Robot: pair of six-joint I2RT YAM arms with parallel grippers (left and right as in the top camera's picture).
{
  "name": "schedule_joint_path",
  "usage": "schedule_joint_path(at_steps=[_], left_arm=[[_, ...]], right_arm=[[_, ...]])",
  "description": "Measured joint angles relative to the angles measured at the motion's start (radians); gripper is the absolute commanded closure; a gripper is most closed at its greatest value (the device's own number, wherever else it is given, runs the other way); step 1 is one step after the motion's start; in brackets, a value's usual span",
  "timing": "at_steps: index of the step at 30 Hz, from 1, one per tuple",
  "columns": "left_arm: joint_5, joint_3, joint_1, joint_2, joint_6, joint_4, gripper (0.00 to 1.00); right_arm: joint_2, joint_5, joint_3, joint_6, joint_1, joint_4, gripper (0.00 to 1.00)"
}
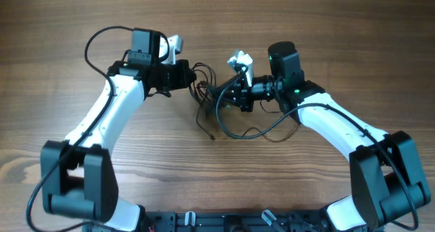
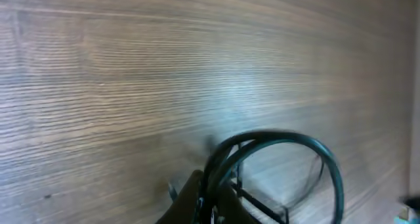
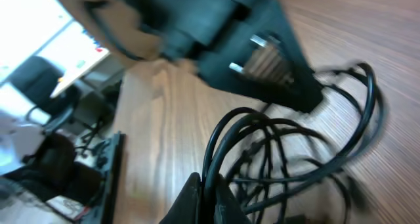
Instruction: Untangle cables
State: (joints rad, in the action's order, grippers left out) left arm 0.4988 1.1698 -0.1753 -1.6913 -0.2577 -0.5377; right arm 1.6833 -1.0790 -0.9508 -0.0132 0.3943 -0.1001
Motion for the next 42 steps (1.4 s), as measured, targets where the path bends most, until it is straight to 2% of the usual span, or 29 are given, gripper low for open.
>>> schedule_joint_path(at_steps=[3,9,14,17,21,22,26,28,29,32,35,39,42], left_arm=[[-0.009,0.000,0.000,-0.092,-0.001,-0.001,0.96],[-0.012,0.000,-0.001,-0.145,0.013,-0.013,0.96],[-0.039,-0.010,-0.007,-0.144,0.012,-0.004,0.95],[-0.069,-0.024,-0.010,-0.144,0.013,0.000,0.95],[-0.098,-0.032,-0.010,-0.145,0.015,0.008,0.95],[-0.097,-0.034,-0.014,-0.145,0.015,0.009,0.95],[-0.113,-0.034,-0.023,-0.145,0.020,0.019,0.95],[-0.135,-0.035,-0.008,-0.145,0.020,0.019,0.96],[-0.140,-0.036,-0.006,-0.145,0.020,0.018,0.96],[-0.147,-0.036,-0.006,-0.145,0.020,0.019,0.96],[-0.151,-0.036,-0.006,-0.145,0.020,0.022,0.96],[-0.154,-0.036,-0.006,-0.145,0.020,0.022,0.96],[-0.154,-0.037,-0.006,-0.145,0.021,0.022,0.96]], right_arm=[[0.000,-0.036,0.002,0.057,0.002,-0.068,0.96],[0.001,0.131,0.003,0.371,0.002,-0.227,0.96],[0.003,0.191,0.004,0.633,-0.031,-0.309,0.96],[0.004,0.272,0.002,0.706,-0.054,-0.145,0.96],[0.006,0.530,-0.002,0.755,-0.070,0.286,0.95],[0.006,0.598,0.000,0.760,-0.068,0.368,0.91],[0.006,0.741,-0.002,0.725,-0.072,0.549,0.67],[0.006,0.793,-0.002,0.655,-0.084,0.545,0.48],[0.006,0.797,-0.002,0.623,-0.085,0.544,0.46],[0.006,0.738,-0.056,0.468,-0.085,0.542,0.47],[0.006,0.676,-0.128,0.347,-0.077,0.424,0.59],[0.027,0.680,-0.132,0.230,-0.017,0.255,0.61],[0.092,0.715,-0.133,0.201,0.030,0.191,0.61]])
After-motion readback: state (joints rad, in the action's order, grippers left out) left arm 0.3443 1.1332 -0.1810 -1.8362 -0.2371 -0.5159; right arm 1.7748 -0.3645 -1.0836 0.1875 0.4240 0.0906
